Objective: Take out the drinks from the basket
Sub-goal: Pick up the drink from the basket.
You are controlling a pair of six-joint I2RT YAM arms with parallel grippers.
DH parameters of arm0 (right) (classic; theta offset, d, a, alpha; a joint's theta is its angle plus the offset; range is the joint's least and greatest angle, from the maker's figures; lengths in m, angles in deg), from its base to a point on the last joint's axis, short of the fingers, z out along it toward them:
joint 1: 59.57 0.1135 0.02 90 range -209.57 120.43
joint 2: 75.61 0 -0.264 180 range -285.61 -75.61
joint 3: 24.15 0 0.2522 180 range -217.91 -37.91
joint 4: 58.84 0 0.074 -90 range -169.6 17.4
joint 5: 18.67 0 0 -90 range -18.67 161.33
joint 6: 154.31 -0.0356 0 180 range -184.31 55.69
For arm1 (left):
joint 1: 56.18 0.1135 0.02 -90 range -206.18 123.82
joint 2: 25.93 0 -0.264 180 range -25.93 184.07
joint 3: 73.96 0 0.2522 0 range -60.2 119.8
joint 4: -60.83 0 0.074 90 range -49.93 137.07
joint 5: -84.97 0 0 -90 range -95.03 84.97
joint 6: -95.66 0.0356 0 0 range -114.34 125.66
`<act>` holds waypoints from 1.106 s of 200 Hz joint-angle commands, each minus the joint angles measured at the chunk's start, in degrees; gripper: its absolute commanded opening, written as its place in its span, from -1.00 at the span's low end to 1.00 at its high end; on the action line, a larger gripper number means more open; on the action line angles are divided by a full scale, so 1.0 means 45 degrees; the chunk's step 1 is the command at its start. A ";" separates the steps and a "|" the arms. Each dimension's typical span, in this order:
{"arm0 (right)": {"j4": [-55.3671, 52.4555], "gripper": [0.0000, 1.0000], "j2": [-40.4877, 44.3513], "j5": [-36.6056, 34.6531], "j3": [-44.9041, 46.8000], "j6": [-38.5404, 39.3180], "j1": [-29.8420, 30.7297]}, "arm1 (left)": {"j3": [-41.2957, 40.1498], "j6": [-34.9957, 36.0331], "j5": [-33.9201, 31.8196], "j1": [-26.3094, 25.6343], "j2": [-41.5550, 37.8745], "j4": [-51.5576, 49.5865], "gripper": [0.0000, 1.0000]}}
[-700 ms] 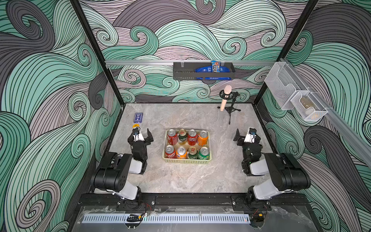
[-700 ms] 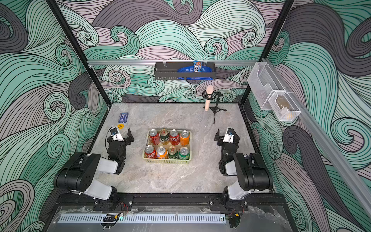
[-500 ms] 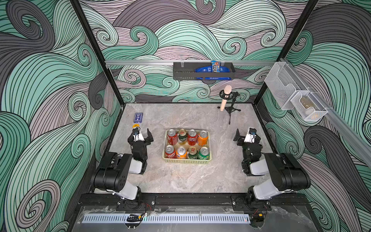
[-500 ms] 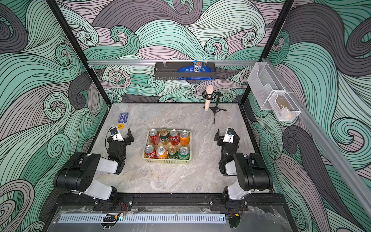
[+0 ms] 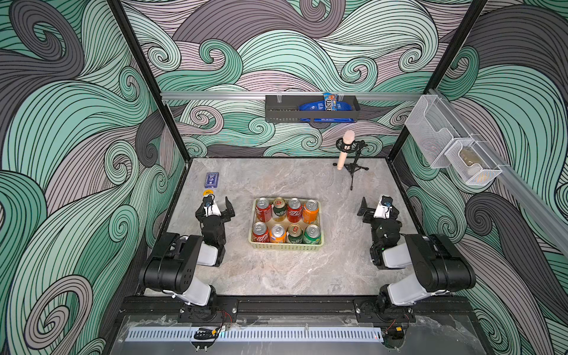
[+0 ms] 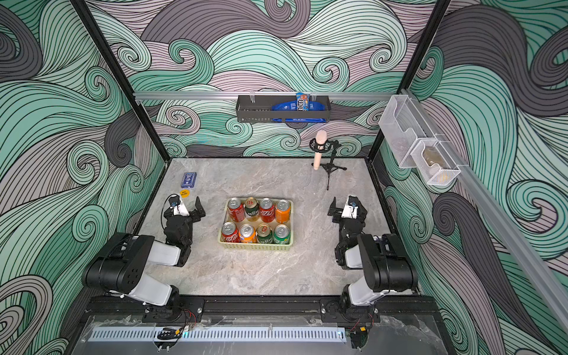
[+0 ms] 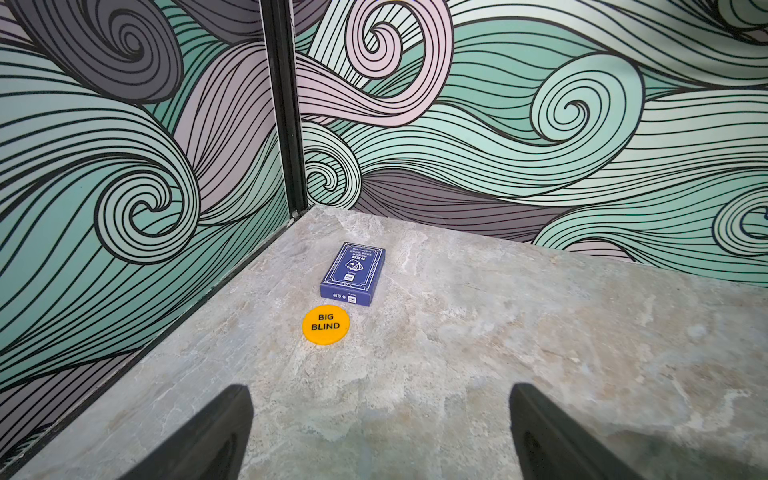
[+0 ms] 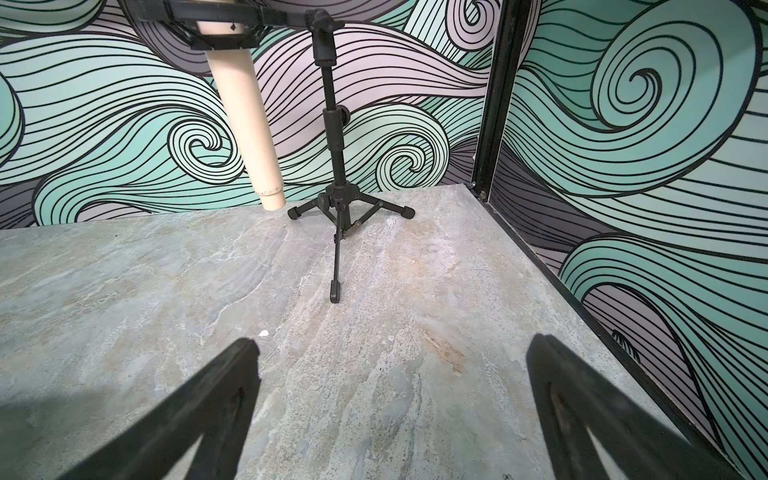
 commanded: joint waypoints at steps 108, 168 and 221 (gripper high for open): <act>-0.2394 1.00 0.0994 -0.1025 -0.0809 -0.0445 -0.0053 | 0.0346 0.0274 -0.0482 -0.0142 -0.2352 -0.1919 0.97; -0.9614 1.00 0.2728 -0.3703 -0.4093 -0.1740 0.0048 | 0.2098 -0.4068 -0.0837 -0.0161 -0.5624 -0.8612 0.97; -1.3573 1.00 0.4726 0.0330 -0.5251 -0.3638 0.0144 | 0.4677 -0.6372 0.0193 -0.0141 -0.7282 -1.4474 0.97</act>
